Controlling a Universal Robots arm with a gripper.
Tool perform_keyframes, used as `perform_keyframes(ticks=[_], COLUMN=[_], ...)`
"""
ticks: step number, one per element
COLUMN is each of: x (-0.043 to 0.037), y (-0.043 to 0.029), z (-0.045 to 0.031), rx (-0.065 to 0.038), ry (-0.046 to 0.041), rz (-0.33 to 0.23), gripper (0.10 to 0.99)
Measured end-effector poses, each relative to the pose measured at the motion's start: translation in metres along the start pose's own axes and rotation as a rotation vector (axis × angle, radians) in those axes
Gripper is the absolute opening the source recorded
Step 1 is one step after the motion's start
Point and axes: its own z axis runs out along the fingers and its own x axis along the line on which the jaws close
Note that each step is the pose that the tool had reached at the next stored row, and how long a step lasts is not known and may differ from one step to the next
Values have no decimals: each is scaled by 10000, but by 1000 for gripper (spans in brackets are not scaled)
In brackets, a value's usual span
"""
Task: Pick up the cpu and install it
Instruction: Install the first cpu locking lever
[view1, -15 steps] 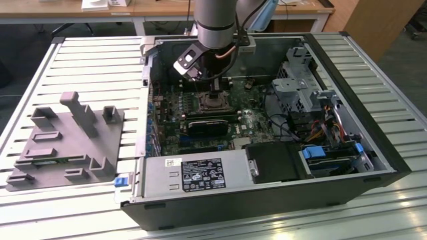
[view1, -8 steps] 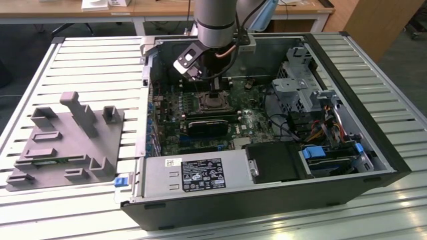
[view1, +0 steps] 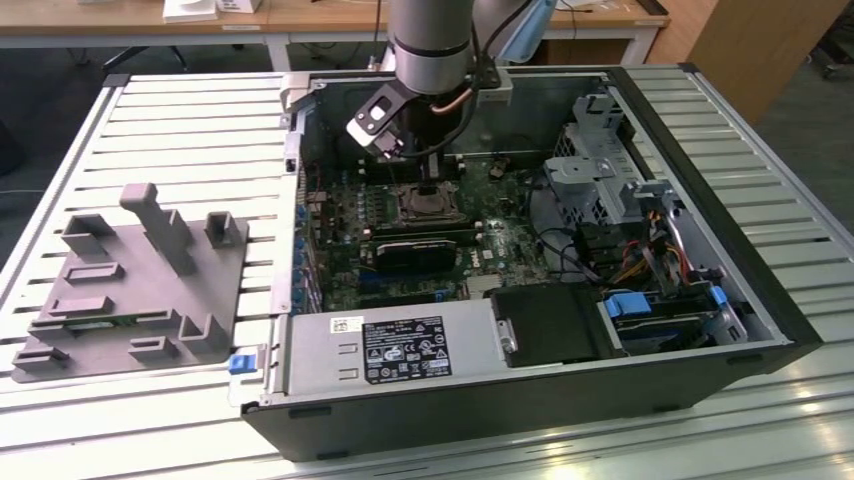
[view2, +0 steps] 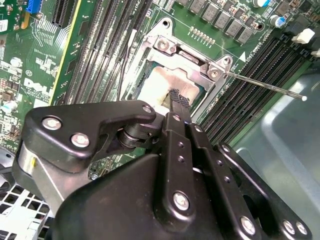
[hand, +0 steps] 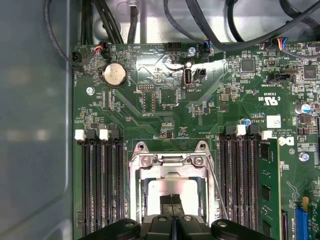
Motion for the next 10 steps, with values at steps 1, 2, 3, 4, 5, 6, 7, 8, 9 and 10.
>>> perform_keyframes(ticks=[1,2,3,4,5,6,7,8,9,10], x=[0,0,1,1,1,0,1,1,1,1], y=[0,0,1,1,1,1,1,1,1,2], z=[-5,-8,-11,-13,-17,-22,-26,-31,-38,-48], rx=[1,0,-1,-1,0,0,0,0,0,-1], ry=[0,1,2,3,1,1,1,1,1,2], rz=[0,0,0,0,0,0,1,2,3,3], gripper=[106,106,106,106,106,106,106,106,106,106])
